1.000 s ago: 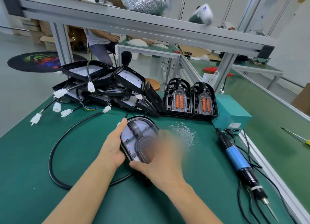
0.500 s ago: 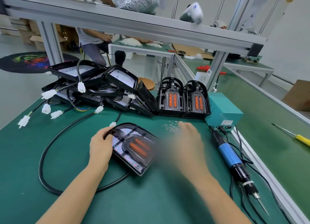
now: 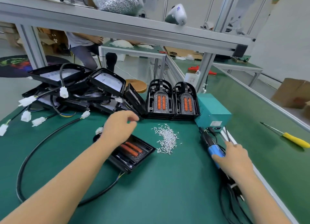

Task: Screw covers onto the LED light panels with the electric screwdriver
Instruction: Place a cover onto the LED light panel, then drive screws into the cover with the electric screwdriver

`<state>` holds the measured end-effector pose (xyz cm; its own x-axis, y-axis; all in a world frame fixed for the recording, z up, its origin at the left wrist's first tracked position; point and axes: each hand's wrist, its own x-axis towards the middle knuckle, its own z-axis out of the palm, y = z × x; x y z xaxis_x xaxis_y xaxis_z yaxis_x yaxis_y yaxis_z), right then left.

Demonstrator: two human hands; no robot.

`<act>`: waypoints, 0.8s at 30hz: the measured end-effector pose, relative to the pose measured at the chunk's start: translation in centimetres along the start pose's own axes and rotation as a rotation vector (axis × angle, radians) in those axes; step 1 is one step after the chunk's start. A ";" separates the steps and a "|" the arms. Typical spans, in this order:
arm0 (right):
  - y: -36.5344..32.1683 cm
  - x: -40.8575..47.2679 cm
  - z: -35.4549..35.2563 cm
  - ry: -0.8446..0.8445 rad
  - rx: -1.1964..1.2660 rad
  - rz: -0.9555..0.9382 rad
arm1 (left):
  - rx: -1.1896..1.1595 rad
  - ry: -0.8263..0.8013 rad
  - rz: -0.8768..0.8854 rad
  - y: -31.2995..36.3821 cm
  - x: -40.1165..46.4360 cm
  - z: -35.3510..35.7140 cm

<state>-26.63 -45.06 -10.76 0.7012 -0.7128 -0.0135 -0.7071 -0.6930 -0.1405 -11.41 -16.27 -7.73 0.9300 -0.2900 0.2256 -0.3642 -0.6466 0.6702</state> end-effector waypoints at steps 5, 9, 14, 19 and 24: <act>0.0 -0.6 0.6 0.121 -0.137 -0.068 | 0.191 -0.340 0.135 4.7 2.5 5.0; -0.4 -0.9 1.5 0.099 -0.093 -0.134 | 0.284 -0.482 0.171 7.4 2.9 9.9; -0.4 -0.1 1.3 0.064 -0.102 -0.130 | 0.384 -0.478 0.144 8.4 2.3 14.4; -0.5 0.3 1.6 0.027 -0.093 -0.134 | 0.452 -0.363 0.148 8.3 2.0 15.4; -0.5 1.0 1.5 -0.002 -0.103 -0.117 | 0.455 -0.326 0.139 8.2 1.9 15.8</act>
<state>-25.41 -45.29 -12.22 0.7793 -0.6266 -0.0054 -0.6263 -0.7786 -0.0395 -13.42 -33.24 -13.01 0.8353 -0.5497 0.0119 -0.5332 -0.8044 0.2621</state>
